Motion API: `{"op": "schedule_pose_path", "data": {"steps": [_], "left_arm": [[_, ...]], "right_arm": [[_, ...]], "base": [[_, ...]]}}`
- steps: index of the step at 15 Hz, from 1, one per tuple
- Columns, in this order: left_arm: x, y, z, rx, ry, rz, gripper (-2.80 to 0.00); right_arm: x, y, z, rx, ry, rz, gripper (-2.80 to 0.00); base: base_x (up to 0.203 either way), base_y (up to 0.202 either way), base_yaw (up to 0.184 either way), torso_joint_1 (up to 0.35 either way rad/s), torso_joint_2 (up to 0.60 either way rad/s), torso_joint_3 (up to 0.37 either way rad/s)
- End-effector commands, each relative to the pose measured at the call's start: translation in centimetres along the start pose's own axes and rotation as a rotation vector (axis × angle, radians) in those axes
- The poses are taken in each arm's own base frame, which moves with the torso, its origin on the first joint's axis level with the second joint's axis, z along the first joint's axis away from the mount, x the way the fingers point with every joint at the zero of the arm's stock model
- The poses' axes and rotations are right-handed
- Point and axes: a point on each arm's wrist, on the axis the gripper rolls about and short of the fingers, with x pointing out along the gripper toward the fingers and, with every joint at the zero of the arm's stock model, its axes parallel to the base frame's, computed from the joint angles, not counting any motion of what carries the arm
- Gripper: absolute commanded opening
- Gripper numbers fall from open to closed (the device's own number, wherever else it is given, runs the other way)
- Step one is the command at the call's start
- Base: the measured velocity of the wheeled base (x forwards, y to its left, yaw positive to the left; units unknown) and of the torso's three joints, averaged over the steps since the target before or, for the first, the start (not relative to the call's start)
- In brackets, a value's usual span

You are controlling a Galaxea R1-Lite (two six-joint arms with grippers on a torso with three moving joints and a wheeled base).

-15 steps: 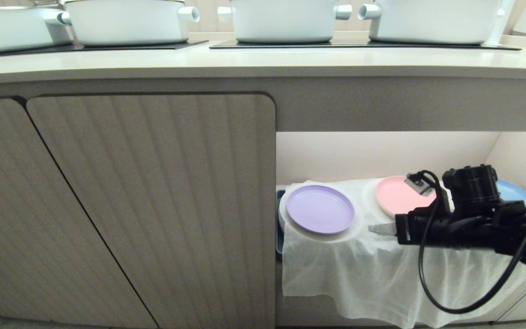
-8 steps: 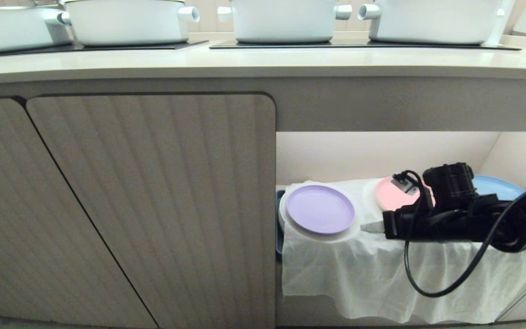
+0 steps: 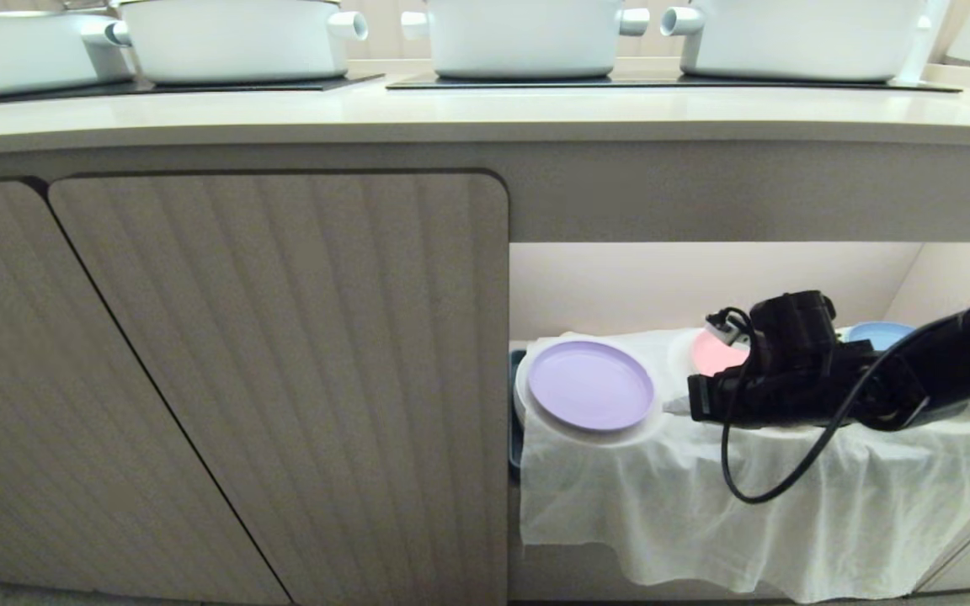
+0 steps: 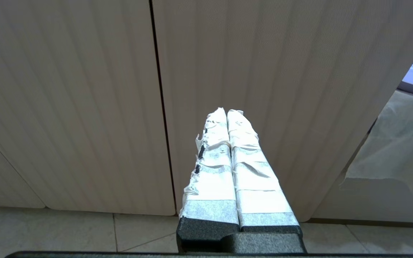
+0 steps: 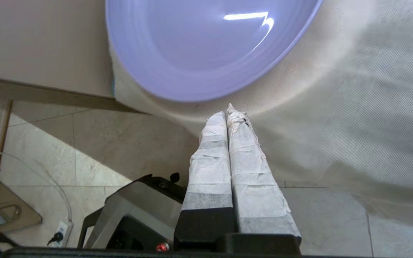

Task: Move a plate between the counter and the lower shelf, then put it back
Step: Pick up the plate in the cupboard

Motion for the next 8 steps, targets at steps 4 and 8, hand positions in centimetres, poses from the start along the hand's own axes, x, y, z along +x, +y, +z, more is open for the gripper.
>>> {"op": "schedule_pose_path", "data": {"steps": [4,8], "left_arm": [[0.0,0.0,0.0,-0.001,0.001,0.0,-2.8],[0.0,0.0,0.0,-0.001,0.0,0.001,-2.8]], "right_arm": [[1.5,-0.7,1.3,0.008,-0.028,-0.023,0.0],[1.4,-1.2,1.6,0.014,-0.041,-0.033,0.0]], "base": [[0.0,0.0,0.0,0.0,0.0,0.0],[0.0,0.0,0.0,0.0,0.0,0.0]]}}
